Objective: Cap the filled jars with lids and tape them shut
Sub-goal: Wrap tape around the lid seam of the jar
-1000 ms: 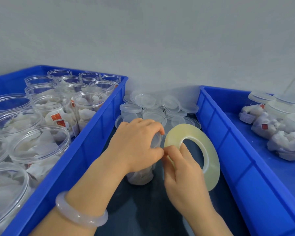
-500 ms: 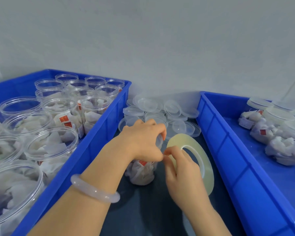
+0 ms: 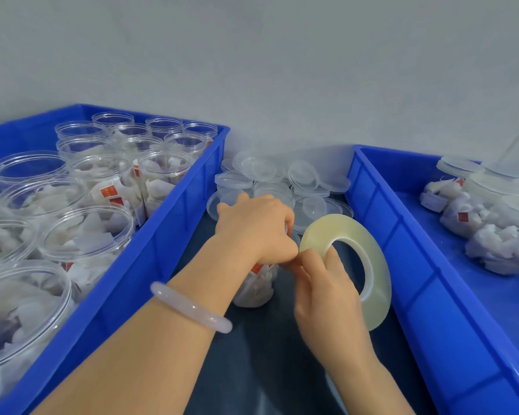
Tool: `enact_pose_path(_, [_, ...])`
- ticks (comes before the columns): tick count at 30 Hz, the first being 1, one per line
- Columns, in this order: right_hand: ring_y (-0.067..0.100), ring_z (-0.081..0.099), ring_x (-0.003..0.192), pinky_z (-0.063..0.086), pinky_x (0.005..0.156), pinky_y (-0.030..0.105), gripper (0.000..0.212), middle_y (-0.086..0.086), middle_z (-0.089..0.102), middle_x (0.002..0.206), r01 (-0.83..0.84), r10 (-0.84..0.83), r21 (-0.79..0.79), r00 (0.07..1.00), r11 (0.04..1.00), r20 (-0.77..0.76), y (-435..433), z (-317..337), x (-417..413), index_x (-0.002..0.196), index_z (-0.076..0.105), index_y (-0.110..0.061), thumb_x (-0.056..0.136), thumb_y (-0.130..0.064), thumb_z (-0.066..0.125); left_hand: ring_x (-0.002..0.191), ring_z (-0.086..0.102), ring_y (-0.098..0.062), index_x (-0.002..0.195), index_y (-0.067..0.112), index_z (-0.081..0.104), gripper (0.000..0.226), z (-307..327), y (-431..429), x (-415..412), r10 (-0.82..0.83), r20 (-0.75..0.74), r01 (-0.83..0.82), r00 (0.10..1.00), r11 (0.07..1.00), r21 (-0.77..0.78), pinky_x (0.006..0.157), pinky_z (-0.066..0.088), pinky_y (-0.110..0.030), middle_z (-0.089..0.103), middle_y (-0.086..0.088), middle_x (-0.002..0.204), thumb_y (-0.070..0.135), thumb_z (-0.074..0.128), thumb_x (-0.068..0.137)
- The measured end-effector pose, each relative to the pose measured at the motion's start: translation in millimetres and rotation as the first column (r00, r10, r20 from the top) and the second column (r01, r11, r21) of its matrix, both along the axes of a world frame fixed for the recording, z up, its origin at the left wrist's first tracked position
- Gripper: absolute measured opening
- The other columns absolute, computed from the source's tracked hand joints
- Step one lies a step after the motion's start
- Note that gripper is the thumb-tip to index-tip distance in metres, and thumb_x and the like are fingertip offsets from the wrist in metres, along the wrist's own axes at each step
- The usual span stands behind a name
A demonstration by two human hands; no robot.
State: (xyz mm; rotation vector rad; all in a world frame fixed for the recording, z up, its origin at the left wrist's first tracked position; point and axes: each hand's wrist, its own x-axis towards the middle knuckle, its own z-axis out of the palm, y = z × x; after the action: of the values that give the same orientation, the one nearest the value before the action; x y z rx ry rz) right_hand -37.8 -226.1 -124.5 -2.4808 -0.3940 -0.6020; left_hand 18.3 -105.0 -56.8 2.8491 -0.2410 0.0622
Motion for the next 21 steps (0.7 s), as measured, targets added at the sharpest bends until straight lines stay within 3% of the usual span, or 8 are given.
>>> enact_pose_path(7, [0.028,0.047,0.069,0.036,0.058,0.034,0.012,0.008,0.048,0.084,0.041,-0.042,0.116,0.999,0.992,0.01,6,-9,-11,0.096,0.063,-0.011,0.09,-0.004,0.056,0.092,0.037,-0.021,0.087,0.031,0.068,0.029,-1,-1,1,0.006,0.012,-0.005,1.0,1.0,-0.026,0.071,0.024,-0.038,0.05,0.011,0.09,0.018,0.065,0.062])
enact_pose_path(12, [0.028,0.047,0.067,0.04,0.055,0.038,0.008,0.009,0.048,0.082,0.033,-0.037,0.124,0.999,0.992,0.026,6,-12,-12,0.09,0.062,-0.007,0.088,-0.001,0.057,0.092,0.037,-0.021,0.086,0.031,0.067,0.027,-2,-3,2,0.036,0.026,-0.035,0.999,0.999,-0.021,0.07,0.024,-0.038,0.053,0.009,0.092,0.019,0.067,0.062])
enact_pose_path(16, [0.034,0.052,0.073,0.046,0.061,0.047,0.01,0.012,0.052,0.089,0.025,-0.026,0.117,1.0,0.993,0.007,6,-12,-20,0.094,0.063,-0.008,0.087,-0.005,0.057,0.095,0.042,-0.024,0.087,0.031,0.067,0.022,-2,-2,7,0.109,0.027,-0.108,0.994,0.993,-0.048,0.072,0.026,-0.039,0.056,0.009,0.089,0.022,0.065,0.066])
enact_pose_path(17, [0.036,0.055,0.077,0.047,0.066,0.048,0.018,0.013,0.055,0.093,-0.008,0.015,0.097,0.998,0.995,-0.066,11,-18,-28,0.098,0.064,-0.014,0.082,-0.012,0.059,0.098,0.046,-0.026,0.088,0.03,0.067,0.019,0,2,10,0.193,0.04,-0.188,0.98,0.977,-0.104,0.075,0.03,-0.039,0.059,0.007,0.092,0.025,0.063,0.07])
enact_pose_path(19, [0.025,0.059,0.095,0.047,0.082,0.038,0.055,0.001,0.059,0.103,-0.022,0.089,0.168,0.911,0.986,-0.402,27,-26,-47,0.12,0.054,-0.041,0.065,-0.04,0.056,0.101,0.049,-0.027,0.088,0.029,0.067,0.015,1,11,19,0.297,0.042,-0.286,0.954,0.942,-0.174,0.082,0.036,-0.04,0.062,0.004,0.098,0.029,0.059,0.076])
enact_pose_path(21, [0.011,0.055,0.103,0.044,0.087,0.024,0.069,-0.011,0.056,0.111,-0.057,0.097,0.101,0.884,0.993,-0.457,29,-34,-51,0.133,0.038,-0.049,0.064,-0.057,0.048,0.094,0.045,-0.024,0.084,0.029,0.068,0.016,-1,3,22,0.193,0.076,-0.187,0.978,0.979,-0.079,0.081,0.033,-0.04,0.061,0.005,0.093,0.026,0.058,0.072])
